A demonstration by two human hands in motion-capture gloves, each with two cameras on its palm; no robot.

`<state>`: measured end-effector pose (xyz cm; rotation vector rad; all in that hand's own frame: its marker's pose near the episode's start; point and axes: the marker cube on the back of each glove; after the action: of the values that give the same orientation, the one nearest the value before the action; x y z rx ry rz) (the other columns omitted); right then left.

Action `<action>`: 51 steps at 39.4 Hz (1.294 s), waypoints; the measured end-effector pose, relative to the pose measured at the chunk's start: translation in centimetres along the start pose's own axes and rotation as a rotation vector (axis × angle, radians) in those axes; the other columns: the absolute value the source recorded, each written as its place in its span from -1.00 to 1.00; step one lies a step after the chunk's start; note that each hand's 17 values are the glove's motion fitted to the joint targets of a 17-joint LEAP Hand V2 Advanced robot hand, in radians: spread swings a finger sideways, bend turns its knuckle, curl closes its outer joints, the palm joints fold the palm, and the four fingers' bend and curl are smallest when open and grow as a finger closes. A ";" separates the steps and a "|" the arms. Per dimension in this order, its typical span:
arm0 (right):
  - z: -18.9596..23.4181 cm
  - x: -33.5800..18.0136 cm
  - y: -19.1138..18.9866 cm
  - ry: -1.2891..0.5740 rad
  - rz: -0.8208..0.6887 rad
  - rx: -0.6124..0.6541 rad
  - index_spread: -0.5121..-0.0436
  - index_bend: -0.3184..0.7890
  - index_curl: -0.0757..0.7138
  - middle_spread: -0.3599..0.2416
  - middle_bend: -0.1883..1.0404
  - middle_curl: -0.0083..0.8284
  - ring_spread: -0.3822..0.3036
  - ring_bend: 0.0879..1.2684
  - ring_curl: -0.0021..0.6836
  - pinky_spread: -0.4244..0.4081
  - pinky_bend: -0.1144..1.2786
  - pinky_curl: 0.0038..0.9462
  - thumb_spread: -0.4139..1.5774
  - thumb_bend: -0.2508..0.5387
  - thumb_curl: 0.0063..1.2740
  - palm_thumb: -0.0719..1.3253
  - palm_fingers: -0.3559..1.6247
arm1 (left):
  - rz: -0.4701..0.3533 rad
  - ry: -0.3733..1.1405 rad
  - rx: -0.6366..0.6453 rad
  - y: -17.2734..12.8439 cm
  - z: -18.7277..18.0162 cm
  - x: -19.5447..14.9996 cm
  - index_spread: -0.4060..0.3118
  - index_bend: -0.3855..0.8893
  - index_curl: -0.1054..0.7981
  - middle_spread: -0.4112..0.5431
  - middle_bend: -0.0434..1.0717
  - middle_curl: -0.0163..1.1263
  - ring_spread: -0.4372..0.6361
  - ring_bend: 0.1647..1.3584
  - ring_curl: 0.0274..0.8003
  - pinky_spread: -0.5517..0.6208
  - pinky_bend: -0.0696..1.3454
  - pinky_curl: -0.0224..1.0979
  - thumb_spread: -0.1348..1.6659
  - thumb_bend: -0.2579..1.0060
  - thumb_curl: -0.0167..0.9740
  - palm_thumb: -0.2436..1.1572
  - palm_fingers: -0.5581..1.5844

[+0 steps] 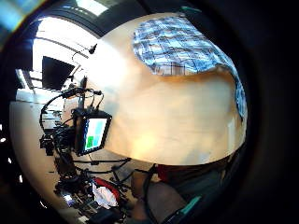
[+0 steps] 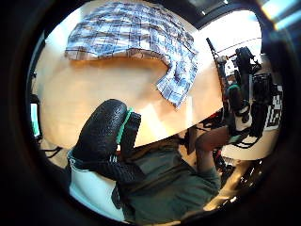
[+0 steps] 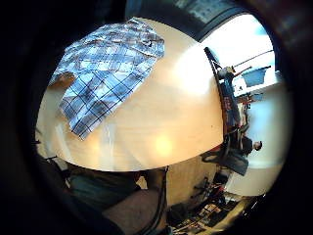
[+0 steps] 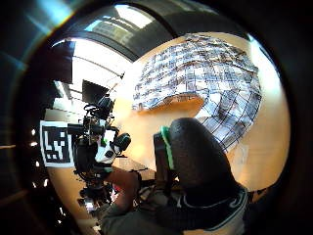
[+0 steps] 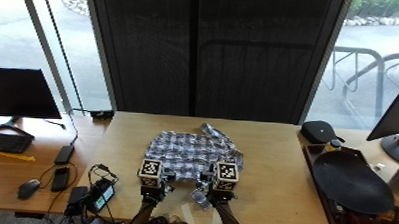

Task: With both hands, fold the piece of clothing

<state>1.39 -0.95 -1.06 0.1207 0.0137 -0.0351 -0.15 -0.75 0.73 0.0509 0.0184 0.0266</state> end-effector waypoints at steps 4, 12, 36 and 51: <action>1.0 0.5 0.8 0.002 0.021 -0.097 -0.43 -0.38 -0.27 0.10 -0.38 -0.38 0.48 -0.53 -0.27 0.58 0.10 -0.28 0.60 -0.37 -0.63 -0.66 -0.47 | -0.027 -0.016 0.023 -0.6 0.3 -0.4 -0.16 -0.16 -0.12 -0.04 -0.58 -0.37 0.33 -0.44 -0.40 0.63 -0.41 -0.55 0.35 -0.62 -0.42 -0.36 -0.19; 4.4 2.7 -0.9 0.075 0.055 -0.105 -0.36 -0.40 -0.46 0.19 -0.38 -0.33 0.50 -0.35 -0.16 0.42 0.32 -0.19 0.51 -0.27 -0.54 -0.38 -0.53 | -0.078 -0.106 0.017 -2.9 2.8 -1.2 -0.17 -0.15 -0.09 -0.11 -0.57 -0.35 0.23 -0.39 -0.36 0.59 -0.41 -0.52 0.34 -0.55 -0.33 -0.14 -0.14; 7.1 3.8 -1.5 0.171 0.074 -0.455 -0.18 -0.23 -0.45 0.04 -0.35 -0.22 -0.07 -0.13 -0.05 -0.10 0.37 -0.23 0.43 -0.38 -0.46 0.04 -0.31 | -0.062 -0.169 -0.248 -5.3 5.6 0.0 -0.23 -0.16 -0.04 -0.33 -0.52 -0.26 -0.05 -0.40 -0.29 0.45 -0.49 -0.47 0.35 -0.57 -0.17 0.23 -0.01; 7.3 4.3 -2.5 0.253 0.052 -0.395 -0.47 -0.07 -0.23 -0.38 -0.44 -0.21 -0.64 -0.18 -0.04 -0.42 0.24 -0.29 0.50 -0.38 -0.50 0.07 0.04 | -0.057 -0.198 -0.028 -6.2 5.4 -0.3 -0.48 -0.03 0.13 -0.57 -0.53 -0.23 -0.44 -0.43 -0.24 0.25 -0.68 -0.50 0.39 -0.55 -0.03 0.43 0.29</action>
<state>5.73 -4.43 5.82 -0.2703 0.2685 0.0352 -0.14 -7.26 5.84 0.0249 -0.1788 -0.0349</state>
